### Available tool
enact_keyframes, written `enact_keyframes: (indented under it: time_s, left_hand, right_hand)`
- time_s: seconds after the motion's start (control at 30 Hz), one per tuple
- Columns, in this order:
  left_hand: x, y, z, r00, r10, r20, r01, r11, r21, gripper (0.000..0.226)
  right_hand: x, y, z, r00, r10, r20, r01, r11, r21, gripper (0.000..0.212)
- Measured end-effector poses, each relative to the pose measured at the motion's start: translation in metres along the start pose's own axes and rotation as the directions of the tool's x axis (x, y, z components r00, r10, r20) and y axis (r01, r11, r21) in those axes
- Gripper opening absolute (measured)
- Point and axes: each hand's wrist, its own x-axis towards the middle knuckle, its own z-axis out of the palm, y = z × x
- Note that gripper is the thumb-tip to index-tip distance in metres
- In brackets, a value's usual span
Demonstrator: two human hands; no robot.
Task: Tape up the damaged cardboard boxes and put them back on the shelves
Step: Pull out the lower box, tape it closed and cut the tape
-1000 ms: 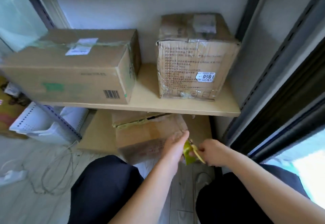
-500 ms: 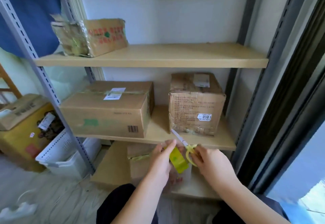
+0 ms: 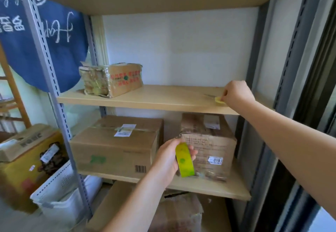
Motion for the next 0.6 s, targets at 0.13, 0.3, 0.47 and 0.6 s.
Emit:
enact_keyframes:
  time_s: [0.13, 0.3, 0.47, 0.6]
  left_hand:
    - [0.001, -0.001, -0.005, 0.999, -0.035, 0.026, 0.035, 0.999, -0.012, 0.027]
    - [0.003, -0.016, -0.025, 0.998, -0.058, -0.002, 0.058, 0.998, 0.032, 0.055]
    - [-0.011, -0.022, -0.041, 0.994, -0.109, -0.004, 0.108, 0.985, 0.131, 0.029]
    - [-0.018, -0.024, -0.063, 1.000, -0.003, 0.020, -0.002, 0.961, 0.276, 0.030]
  right_hand:
    - [-0.026, -0.012, 0.010, 0.960, -0.169, -0.222, 0.166, 0.986, -0.030, 0.023]
    - [-0.123, -0.029, 0.067, 0.835, -0.519, 0.184, 0.461, 0.842, 0.280, 0.027]
    - [-0.151, -0.029, 0.109, 0.811, -0.526, 0.258, 0.425, 0.831, 0.359, 0.005]
    - [-0.157, -0.042, 0.123, 0.827, -0.536, 0.171, 0.525, 0.844, 0.110, 0.012]
